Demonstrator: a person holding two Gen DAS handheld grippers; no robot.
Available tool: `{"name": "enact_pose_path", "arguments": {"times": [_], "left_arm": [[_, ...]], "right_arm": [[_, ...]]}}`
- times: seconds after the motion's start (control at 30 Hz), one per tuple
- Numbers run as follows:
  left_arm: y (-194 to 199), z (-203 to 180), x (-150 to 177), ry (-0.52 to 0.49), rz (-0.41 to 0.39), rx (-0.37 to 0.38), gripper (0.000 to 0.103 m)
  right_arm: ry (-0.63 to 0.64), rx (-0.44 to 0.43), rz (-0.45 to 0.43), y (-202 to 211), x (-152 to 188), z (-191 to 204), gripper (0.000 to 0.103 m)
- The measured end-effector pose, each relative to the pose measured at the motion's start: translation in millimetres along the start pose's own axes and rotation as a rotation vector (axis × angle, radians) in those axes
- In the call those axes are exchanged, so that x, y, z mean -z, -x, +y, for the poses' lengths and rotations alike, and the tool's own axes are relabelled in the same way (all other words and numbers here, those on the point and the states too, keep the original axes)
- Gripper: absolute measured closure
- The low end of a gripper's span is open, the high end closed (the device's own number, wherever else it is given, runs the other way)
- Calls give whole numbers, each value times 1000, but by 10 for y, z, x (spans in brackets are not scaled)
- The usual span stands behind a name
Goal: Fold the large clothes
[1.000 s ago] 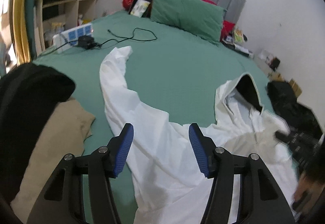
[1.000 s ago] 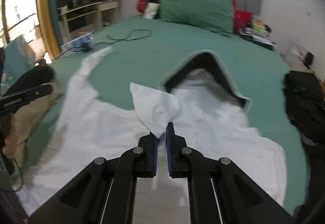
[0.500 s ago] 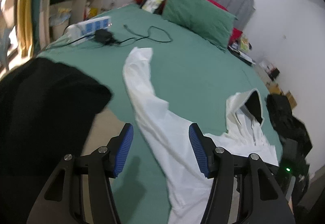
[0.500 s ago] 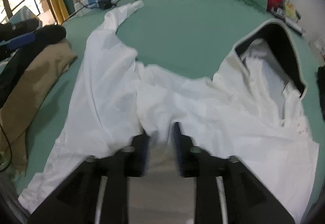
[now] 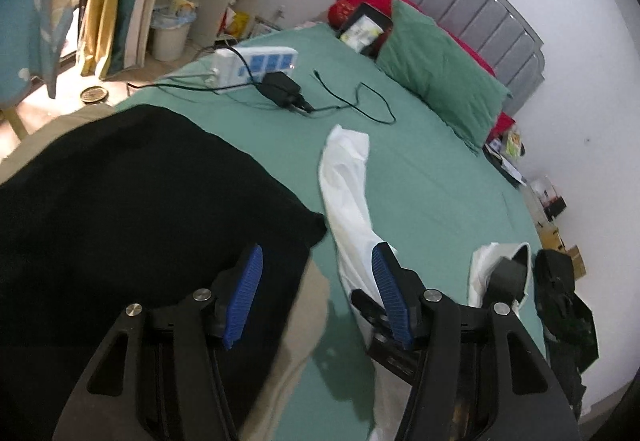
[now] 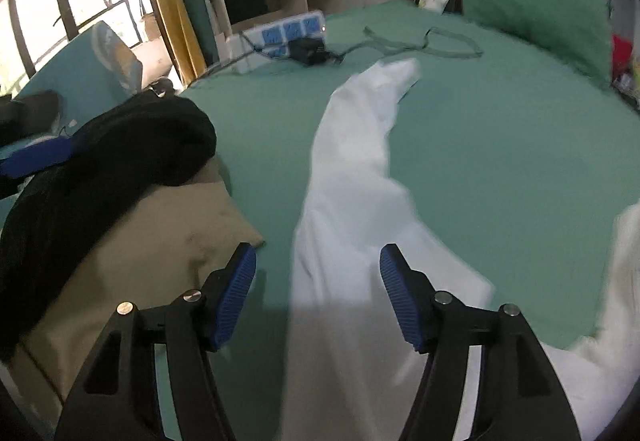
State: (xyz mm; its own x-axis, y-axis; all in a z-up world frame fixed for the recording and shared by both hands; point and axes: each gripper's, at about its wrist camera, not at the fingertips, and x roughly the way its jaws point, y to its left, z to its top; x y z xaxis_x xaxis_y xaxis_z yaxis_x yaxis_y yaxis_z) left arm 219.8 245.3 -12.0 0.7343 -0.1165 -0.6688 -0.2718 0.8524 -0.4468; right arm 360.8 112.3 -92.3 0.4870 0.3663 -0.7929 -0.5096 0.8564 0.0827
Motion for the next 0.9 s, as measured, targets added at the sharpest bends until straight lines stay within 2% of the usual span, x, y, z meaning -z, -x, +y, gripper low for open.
{"name": "enact_pose_path", "arguments": {"times": [0.03, 0.07, 0.17, 0.37, 0.4, 0.5, 0.6, 0.63, 0.67, 0.7, 0.77, 0.83, 0.9], "left_arm": [[-11, 33, -13, 4, 4, -13, 43], [-22, 64, -27, 11, 6, -9, 43], [-34, 60, -38, 11, 9, -4, 43], [-128, -229, 95, -31, 48, 48, 43], [-163, -304, 146, -43, 65, 55, 43], [-285, -491, 320, -76, 121, 52, 43], [-361, -550, 437, -88, 141, 8, 43], [-360, -551, 458, -95, 133, -13, 43], [-345, -547, 473, -106, 120, -40, 43], [-325, -547, 474, -113, 112, -57, 43], [-265, -533, 441, -116, 85, -66, 43], [-194, -512, 401, -117, 58, -80, 43], [-163, -485, 351, -119, 40, -88, 43]], "right_arm": [[-19, -4, 27, -112, 5, -12, 77], [-38, -9, 55, -214, 33, -24, 98], [-67, -4, 35, -113, 94, -139, 101], [-31, 102, -35, 805, 409, -450, 101], [-44, 124, -36, 1035, 524, -553, 101], [-92, 186, 8, 1316, 855, -818, 101], [-151, 287, 129, 1459, 1315, -1166, 97], [-162, 312, 145, 1473, 1396, -1213, 90], [-168, 333, 137, 1549, 1481, -1255, 79], [-165, 346, 112, 1606, 1497, -1254, 72], [-136, 391, 46, 1734, 1400, -1177, 49], [-87, 385, -12, 1690, 1143, -998, 41], [-20, 339, -42, 1530, 889, -786, 41]]}}
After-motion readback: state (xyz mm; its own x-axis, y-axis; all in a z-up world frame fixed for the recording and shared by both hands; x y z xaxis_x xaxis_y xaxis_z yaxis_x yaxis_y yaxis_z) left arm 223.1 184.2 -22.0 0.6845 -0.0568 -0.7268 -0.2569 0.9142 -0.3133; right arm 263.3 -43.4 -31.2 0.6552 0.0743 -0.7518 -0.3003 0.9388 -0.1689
